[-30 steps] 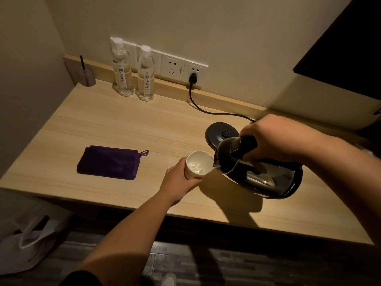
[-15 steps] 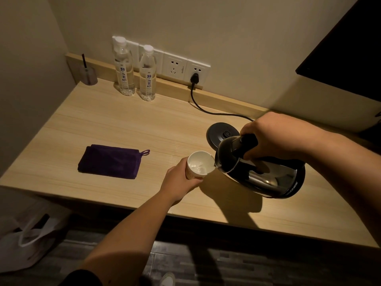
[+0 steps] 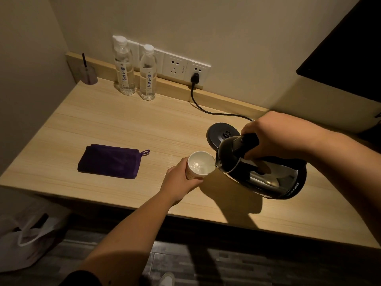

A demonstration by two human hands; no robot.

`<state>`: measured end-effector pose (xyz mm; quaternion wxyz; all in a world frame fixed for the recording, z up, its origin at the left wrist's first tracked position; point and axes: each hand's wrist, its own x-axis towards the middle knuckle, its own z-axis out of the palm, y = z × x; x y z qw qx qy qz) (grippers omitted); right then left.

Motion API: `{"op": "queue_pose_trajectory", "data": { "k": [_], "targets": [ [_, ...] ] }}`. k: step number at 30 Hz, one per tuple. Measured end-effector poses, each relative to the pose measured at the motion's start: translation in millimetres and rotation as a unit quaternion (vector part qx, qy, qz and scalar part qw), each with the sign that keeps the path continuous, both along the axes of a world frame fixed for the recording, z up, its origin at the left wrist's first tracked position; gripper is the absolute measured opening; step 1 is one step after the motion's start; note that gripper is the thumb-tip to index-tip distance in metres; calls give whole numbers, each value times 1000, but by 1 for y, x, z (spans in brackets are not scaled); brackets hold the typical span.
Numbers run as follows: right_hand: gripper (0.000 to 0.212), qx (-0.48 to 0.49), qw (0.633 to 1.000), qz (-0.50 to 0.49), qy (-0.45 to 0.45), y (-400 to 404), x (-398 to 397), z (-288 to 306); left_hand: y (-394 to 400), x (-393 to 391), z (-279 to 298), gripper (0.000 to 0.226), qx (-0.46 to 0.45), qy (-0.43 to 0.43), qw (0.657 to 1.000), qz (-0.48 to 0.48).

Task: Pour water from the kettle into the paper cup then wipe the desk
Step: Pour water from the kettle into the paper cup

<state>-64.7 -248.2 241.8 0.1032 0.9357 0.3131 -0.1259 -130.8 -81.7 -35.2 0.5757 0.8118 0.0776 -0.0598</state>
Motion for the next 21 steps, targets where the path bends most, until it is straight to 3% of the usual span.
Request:
{"op": "queue_pose_trajectory", "data": {
  "k": [6, 13, 17, 21],
  "targets": [
    [38, 45, 998, -33, 19, -18, 1, -4, 0, 0, 3, 73, -3, 2, 1000, 1],
    [42, 196, 964, -166, 63, -62, -15, -26, 1, 0, 3, 74, -1, 3, 1000, 2],
    [43, 346, 893, -279, 68, -102, -38, -47, 0, -2, 10, 75, -15, 7, 1000, 5],
    [41, 467, 794, -389, -7, -132, -69, -86, -1, -4, 16, 78, -31, 11, 999, 4]
  ]
}}
